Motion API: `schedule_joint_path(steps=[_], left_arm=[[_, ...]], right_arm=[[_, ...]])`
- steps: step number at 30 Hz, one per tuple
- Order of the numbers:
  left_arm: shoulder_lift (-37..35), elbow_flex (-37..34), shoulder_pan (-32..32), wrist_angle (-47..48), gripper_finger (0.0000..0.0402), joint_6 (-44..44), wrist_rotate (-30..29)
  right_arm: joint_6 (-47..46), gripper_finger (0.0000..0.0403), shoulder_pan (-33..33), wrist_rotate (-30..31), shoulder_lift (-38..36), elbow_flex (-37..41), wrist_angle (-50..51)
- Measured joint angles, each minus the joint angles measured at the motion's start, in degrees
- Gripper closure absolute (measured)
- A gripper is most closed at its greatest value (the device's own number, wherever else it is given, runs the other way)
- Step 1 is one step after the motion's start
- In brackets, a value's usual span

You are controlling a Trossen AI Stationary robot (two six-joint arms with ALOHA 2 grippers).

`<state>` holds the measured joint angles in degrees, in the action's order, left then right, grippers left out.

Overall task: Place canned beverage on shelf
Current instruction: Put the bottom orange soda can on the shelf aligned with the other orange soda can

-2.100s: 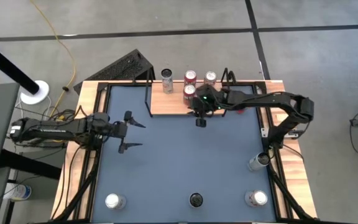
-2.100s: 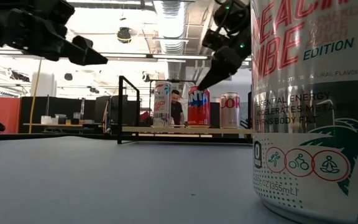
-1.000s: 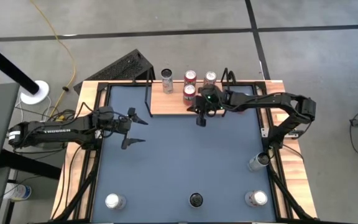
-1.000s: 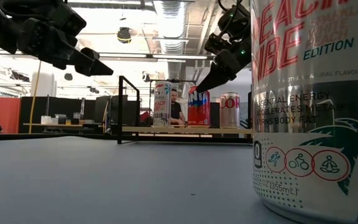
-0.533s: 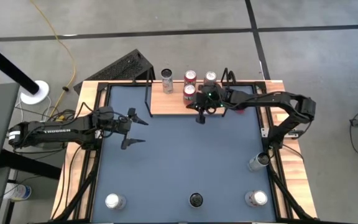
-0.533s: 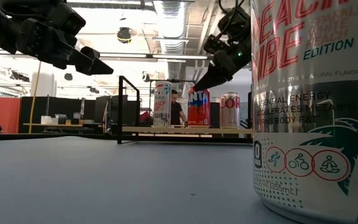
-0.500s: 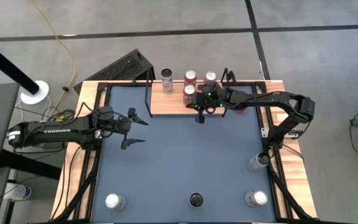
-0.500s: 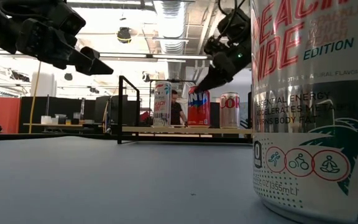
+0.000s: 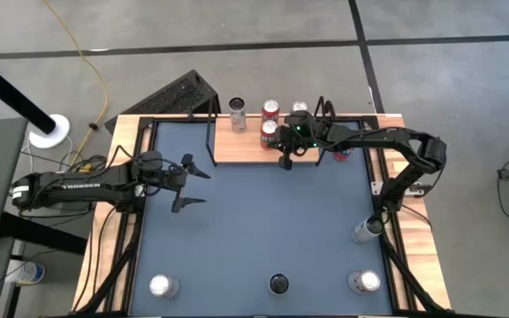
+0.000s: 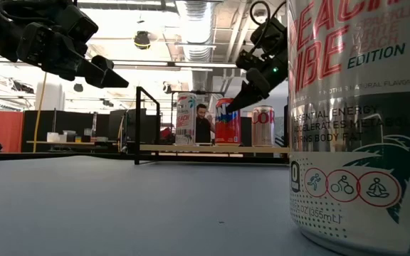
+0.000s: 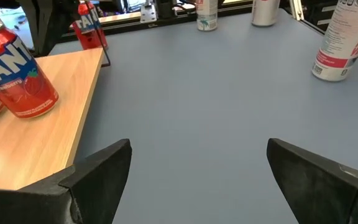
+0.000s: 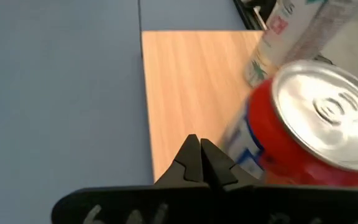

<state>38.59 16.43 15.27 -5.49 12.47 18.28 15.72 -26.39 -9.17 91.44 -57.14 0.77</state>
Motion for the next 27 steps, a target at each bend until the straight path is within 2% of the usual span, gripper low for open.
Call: schedule_joint_path(steps=[17,27], left_arm=[[0.0,0.0,0.0,0.0,0.0038,-2.3,0.0],[0.0,0.0,0.0,0.0,0.0038,-2.6,0.0]], right_arm=[[4.4,0.0403,-3.2,0.3,0.0,-0.1,0.5],[6.3,0.0403,-4.2,0.4,0.0,-5.9,8.3]])
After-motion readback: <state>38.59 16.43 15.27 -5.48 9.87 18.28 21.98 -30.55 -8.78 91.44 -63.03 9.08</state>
